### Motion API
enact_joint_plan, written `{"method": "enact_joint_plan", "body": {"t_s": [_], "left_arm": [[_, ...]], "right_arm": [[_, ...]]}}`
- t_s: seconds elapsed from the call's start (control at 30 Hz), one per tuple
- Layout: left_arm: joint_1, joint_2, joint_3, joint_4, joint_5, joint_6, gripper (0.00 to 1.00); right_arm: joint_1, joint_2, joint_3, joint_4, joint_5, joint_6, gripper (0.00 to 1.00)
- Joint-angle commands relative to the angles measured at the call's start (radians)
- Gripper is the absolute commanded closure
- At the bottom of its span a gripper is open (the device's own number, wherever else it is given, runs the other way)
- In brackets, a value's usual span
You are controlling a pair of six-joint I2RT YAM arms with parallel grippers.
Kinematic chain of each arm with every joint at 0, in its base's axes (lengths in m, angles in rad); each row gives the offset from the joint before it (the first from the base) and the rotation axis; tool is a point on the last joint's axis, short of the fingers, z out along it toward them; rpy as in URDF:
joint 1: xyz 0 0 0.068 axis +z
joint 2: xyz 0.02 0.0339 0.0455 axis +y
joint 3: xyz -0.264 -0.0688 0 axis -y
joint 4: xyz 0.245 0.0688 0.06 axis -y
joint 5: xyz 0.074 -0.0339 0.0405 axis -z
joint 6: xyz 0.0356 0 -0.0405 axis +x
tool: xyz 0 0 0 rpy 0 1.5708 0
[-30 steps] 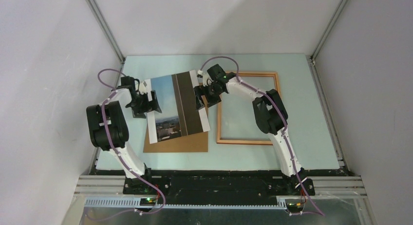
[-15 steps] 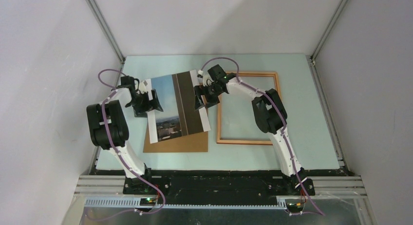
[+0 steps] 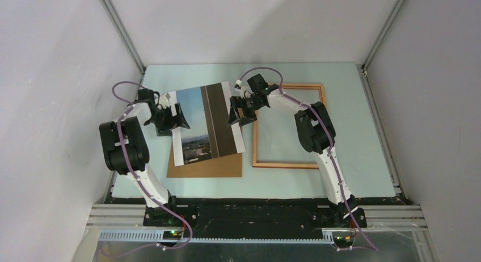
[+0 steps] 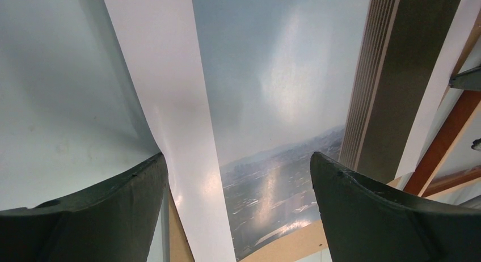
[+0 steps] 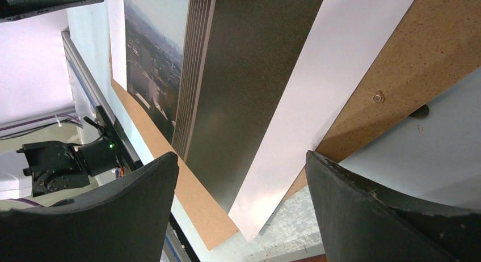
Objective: Put the photo into the frame
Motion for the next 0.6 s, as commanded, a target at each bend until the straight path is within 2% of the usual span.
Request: {"method": "enact_joint_plan", "body": {"t_s": [0.0, 0.57], "left_arm": [[-0.008, -0.067, -0.003, 0.020, 0.126, 0.009, 0.04], [-0.007, -0.142, -0.012, 0.022, 0.228, 0.039, 0.05]], "right_arm": [[0.009, 0.038, -0.002, 0.010, -0.047, 0.021, 0.14], [0.007, 0.042, -0.004, 0.014, -0.067, 0.019, 0.15]]}}
